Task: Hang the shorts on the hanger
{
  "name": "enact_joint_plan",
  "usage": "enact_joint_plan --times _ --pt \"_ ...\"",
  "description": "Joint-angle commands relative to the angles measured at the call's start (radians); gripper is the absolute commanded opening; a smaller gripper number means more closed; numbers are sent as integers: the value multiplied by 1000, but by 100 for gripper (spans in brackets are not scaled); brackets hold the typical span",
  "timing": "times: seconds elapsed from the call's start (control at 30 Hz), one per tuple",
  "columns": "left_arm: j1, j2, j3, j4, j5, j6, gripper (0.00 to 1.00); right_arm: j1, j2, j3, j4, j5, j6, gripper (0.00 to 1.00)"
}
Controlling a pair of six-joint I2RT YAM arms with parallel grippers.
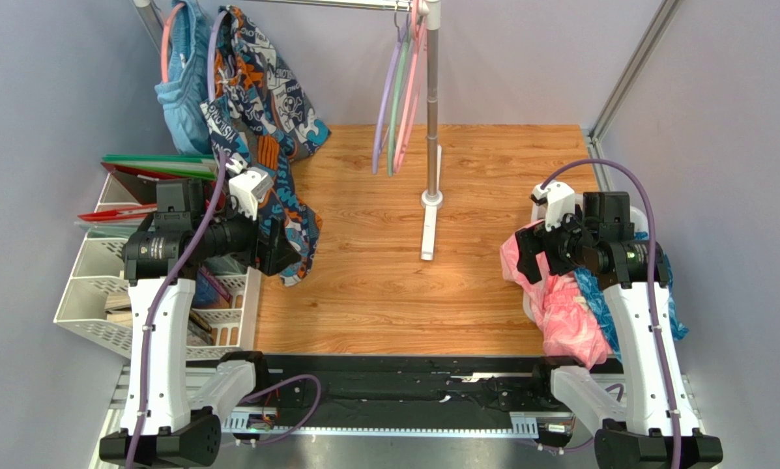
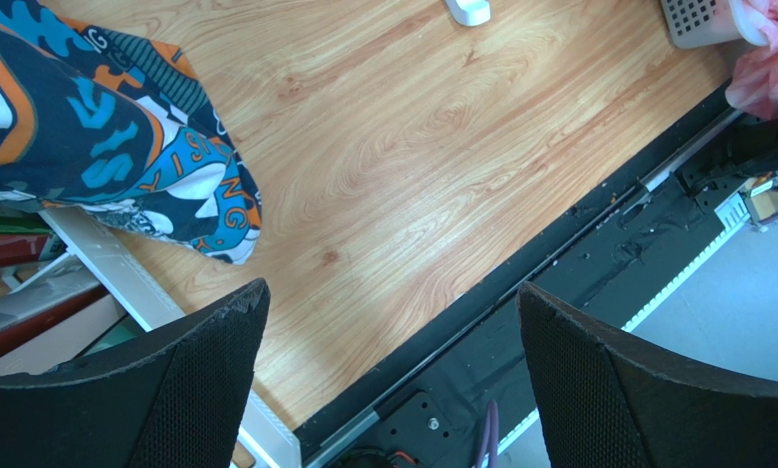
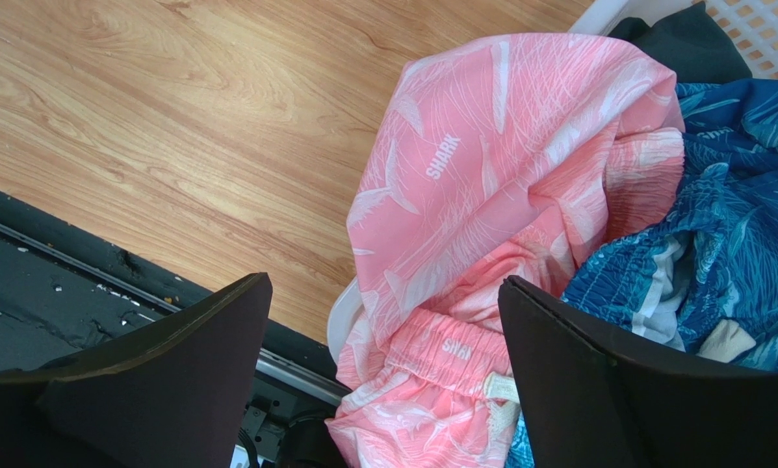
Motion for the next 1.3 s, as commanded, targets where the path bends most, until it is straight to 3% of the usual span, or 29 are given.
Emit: enact_joint_plan --times 0.0,0.17,0.47,0.57,0.77,1.27 --pt "0 11 49 11 0 5 99 0 11 37 7 41 5 93" --pt "1 10 71 11 -46 -12 99 -15 46 89 3 95 -15 94" --pt "0 6 99 -14 -39 19 99 -323 199 219 -62 80 -202 97" --pt "0 10 102 -20 -24 26 99 -437 242 230 -55 155 -283 97" --pt "1 19 105 -20 19 40 99 -547 291 147 20 325 -401 98" --pt "1 33 109 -16 38 56 99 -569 429 -32 83 241 -296 95"
